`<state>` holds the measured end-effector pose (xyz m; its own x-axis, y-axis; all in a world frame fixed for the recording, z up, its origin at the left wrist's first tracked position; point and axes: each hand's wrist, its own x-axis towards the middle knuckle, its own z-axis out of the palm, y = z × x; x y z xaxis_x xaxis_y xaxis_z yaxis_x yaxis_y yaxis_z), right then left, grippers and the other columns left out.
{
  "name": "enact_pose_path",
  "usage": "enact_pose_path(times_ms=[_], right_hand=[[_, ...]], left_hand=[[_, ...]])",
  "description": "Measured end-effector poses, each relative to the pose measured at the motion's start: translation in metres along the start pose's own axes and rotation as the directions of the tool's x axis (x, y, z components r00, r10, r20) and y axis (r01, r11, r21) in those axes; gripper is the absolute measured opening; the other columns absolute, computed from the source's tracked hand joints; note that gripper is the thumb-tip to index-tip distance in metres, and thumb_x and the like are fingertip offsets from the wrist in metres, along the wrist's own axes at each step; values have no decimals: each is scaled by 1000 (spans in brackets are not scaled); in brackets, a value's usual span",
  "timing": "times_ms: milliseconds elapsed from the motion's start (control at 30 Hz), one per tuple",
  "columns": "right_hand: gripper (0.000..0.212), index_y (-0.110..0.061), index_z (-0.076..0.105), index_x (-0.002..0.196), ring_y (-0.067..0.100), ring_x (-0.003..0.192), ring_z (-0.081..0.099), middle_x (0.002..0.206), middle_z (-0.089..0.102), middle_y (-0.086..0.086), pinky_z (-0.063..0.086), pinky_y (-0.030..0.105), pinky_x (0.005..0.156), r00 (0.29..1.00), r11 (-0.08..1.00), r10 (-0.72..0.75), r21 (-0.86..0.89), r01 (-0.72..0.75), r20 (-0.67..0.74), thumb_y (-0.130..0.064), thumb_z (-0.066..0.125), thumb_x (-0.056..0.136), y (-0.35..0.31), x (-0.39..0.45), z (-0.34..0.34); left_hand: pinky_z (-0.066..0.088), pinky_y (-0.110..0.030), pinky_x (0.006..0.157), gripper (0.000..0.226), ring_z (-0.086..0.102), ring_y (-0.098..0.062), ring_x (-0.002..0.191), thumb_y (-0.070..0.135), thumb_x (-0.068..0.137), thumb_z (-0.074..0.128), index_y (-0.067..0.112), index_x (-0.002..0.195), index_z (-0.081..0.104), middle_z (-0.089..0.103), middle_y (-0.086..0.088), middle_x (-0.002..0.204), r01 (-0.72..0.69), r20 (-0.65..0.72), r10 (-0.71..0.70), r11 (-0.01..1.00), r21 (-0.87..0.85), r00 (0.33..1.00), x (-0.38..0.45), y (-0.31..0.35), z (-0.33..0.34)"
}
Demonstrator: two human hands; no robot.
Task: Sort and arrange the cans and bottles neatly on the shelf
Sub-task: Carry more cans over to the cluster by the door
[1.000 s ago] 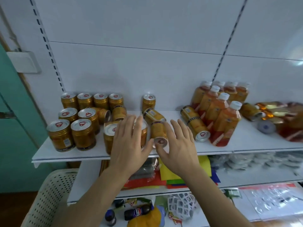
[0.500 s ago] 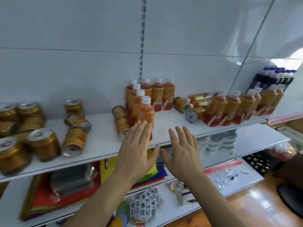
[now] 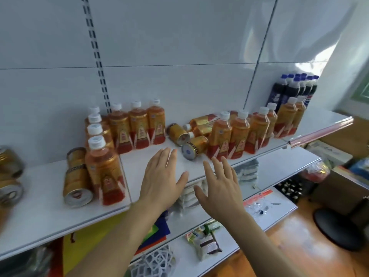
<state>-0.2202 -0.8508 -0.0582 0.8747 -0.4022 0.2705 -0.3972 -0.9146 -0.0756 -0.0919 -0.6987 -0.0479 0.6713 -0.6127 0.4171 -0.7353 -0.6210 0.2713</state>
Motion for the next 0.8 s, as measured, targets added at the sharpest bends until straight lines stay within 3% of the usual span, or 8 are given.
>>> enact_pose_path(times_ms=[267,367,433,533,633,800], right_hand=[[82,-24,19,169,30,165,-7,178,14,5,2,51,134,1000,999,-27,-43,27,-10,-68,32,102,27,48,11],[79,-25,20,170,29,165,-9,178,13,4,-1,49,133,999,999,-35,-16,35,4,-65,34,103,32,59,18],[77,-24,20,170,29,165,-9,179,13,4,-3,47,133,999,999,-53,3,53,7,-62,36,105,34,59,20],[73,-18,32,167,30,166,2,176,25,6,8,48,134,993,993,-102,56,106,-65,-54,44,105,39,66,24],[68,-11,43,162,33,164,16,170,36,11,23,50,131,972,970,-181,135,202,-152,-45,52,104,37,74,29],[71,-11,34,165,37,163,17,173,27,16,22,51,131,965,949,-253,177,261,-68,-43,50,105,28,93,36]], left_hand=[[27,-43,128,87,25,-26,157,65,100,53,19,166,24,29,-5,171,-13,63,17,997,-74,998,97,13,59],[31,-46,126,90,25,-29,158,64,99,57,19,167,20,26,-7,171,5,180,1,999,-35,984,126,17,78],[40,-44,119,86,35,-29,152,58,99,61,19,166,23,34,-6,167,17,216,-15,1000,-9,976,131,16,84],[50,-42,106,77,52,-27,135,48,96,67,22,161,33,48,-1,155,48,198,-40,998,-35,979,133,7,81],[53,-44,98,76,56,-28,126,44,89,72,25,155,38,51,0,145,96,223,-88,995,-25,971,122,-12,68],[47,-48,105,89,45,-33,131,56,82,68,28,158,30,42,-5,148,231,240,-258,964,132,936,96,-33,46]])
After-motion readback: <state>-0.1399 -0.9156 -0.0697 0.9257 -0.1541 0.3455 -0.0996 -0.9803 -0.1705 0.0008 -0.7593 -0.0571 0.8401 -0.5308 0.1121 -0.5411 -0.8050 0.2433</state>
